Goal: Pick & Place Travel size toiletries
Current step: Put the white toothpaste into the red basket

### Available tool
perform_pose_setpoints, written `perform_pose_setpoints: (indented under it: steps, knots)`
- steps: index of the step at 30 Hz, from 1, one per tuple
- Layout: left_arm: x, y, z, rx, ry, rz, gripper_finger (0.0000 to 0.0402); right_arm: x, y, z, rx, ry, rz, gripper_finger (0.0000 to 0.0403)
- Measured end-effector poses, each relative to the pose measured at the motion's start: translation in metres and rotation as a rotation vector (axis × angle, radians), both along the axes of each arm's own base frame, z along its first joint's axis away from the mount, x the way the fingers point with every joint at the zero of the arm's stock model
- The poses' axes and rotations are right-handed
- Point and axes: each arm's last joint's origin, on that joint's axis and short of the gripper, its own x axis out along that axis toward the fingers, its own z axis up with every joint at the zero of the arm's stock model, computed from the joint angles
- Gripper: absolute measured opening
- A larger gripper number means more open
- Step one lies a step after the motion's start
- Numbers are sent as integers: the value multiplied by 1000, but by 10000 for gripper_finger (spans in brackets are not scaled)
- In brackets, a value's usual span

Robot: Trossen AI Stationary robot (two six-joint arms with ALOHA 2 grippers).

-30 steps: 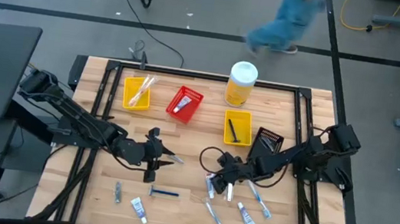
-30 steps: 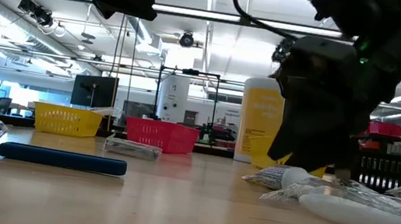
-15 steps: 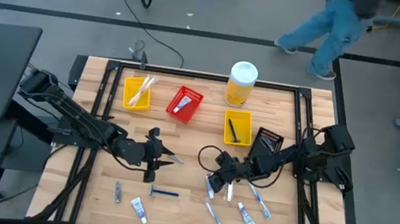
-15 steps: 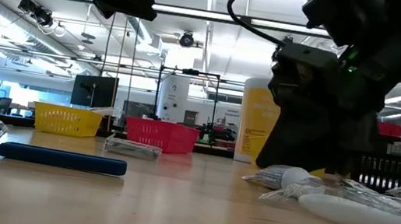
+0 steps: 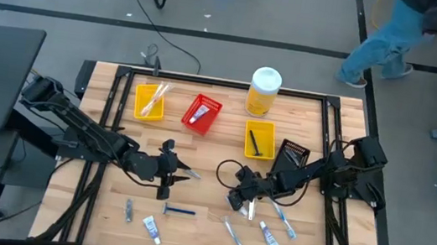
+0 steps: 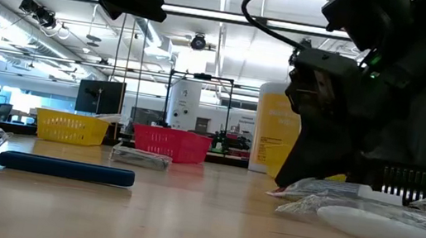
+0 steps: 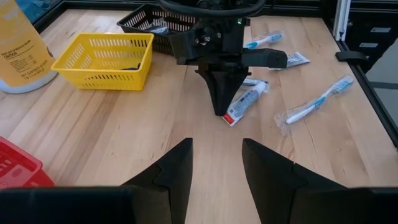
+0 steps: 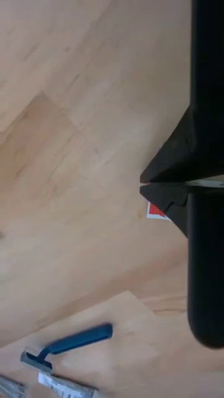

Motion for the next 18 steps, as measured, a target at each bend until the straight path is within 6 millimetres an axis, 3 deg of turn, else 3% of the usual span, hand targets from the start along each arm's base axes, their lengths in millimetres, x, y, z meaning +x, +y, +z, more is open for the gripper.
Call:
perform_pose_setpoints:
  steps: [8,18]
  knots:
    - [0,0,0,-1,0,1,149,4,0,9,-31,-77,48,3]
    - [0,3,1,-114,-51,176,149,18,-26,65,-244,-424,105,1]
